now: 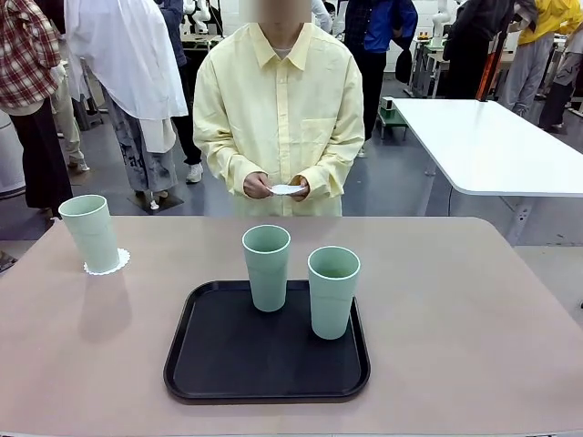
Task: Place coasters on the table and set cups on them.
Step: Take one Reusable plastic cup from the Flat Tray and place it on a coaster set by the human.
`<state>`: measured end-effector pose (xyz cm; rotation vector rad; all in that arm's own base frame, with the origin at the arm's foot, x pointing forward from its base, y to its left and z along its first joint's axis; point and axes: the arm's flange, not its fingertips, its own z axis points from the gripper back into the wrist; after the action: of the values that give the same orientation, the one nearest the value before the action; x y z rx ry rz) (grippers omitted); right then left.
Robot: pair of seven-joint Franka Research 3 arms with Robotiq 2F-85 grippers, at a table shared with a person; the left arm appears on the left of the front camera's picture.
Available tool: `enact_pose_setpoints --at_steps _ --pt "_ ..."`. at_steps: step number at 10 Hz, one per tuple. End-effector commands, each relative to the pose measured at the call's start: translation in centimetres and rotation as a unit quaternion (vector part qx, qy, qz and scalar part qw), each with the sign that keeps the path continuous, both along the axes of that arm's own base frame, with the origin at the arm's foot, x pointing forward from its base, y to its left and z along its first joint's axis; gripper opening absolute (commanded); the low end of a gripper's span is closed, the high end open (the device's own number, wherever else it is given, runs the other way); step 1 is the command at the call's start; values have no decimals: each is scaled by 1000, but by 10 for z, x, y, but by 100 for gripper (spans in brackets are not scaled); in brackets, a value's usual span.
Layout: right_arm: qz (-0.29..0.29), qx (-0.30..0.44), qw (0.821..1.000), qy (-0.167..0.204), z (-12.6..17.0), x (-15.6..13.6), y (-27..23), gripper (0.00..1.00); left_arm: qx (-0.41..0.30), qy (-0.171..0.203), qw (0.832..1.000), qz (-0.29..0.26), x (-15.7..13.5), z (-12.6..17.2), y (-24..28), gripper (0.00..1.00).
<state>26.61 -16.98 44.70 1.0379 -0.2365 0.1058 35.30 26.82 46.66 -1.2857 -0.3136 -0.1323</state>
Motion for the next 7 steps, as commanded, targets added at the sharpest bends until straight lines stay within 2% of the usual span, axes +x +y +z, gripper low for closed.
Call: enact_pose_setpoints --at_steps 1,7 --pt "1 11 1000 -8 0 2 0 100 -2 3 1000 2 -1 0 1 100" --pt "1 11 1000 -8 0 2 0 100 -2 3 1000 2 -1 0 1 100"
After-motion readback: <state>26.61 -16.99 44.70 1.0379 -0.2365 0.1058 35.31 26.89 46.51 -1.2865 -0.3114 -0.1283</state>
